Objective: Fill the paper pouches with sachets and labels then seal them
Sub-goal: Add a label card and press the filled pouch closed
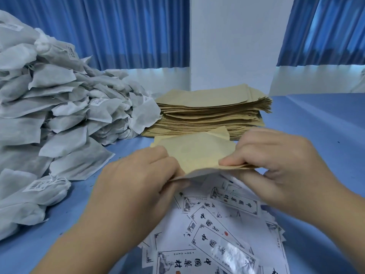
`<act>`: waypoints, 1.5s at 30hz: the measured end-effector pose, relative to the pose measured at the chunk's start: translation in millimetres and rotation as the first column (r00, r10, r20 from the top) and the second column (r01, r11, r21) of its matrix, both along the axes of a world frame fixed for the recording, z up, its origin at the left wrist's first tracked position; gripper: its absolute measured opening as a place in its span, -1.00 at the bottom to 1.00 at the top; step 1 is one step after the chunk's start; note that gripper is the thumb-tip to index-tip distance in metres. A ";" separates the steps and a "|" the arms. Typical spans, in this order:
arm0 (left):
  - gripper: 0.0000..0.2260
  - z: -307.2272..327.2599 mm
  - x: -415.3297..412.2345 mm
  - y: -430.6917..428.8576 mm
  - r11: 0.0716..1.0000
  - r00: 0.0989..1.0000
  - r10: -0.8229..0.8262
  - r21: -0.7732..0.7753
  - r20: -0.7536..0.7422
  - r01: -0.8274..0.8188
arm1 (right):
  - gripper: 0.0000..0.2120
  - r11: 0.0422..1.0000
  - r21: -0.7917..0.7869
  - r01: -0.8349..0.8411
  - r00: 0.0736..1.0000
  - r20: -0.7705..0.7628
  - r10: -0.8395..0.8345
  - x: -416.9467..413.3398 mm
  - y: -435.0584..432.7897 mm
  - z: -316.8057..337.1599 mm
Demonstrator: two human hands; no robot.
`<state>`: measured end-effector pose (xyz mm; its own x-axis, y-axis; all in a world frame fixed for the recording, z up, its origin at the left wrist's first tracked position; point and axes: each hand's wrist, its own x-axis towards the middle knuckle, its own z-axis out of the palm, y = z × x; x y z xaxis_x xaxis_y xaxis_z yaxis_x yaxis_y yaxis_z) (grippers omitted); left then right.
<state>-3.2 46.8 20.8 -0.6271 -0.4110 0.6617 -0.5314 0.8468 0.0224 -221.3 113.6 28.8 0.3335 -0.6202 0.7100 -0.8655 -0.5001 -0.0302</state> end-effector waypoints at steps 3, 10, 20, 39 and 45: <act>-0.86 -2.8 -1.9 -0.9 0.997 0.999 0.014 -0.074 0.045 -0.011 | -0.90 0.998 -0.011 0.056 0.986 -0.155 -0.057 2.8 2.4 2.7; -0.97 -7.1 -9.3 2.3 0.999 0.994 0.023 -0.048 0.109 -0.018 | -0.86 0.979 -0.108 0.171 0.941 -0.276 -0.195 18.8 1.4 -7.1; -0.96 -5.1 -7.4 0.2 0.995 0.995 0.034 -0.102 0.090 -0.024 | -0.94 0.967 -0.053 0.250 0.918 -0.305 -0.254 21.7 3.4 -3.0; -0.82 -12.8 -0.9 -24.1 0.982 0.969 -0.189 -0.059 -0.162 0.181 | -0.85 0.982 -0.097 0.163 0.966 -0.186 -0.178 11.8 -3.6 -7.8; -0.43 -20.4 -7.0 -37.0 0.679 0.779 0.097 0.613 -0.619 0.403 | -0.50 0.843 0.534 0.066 0.958 0.202 -0.203 -16.8 -3.9 1.7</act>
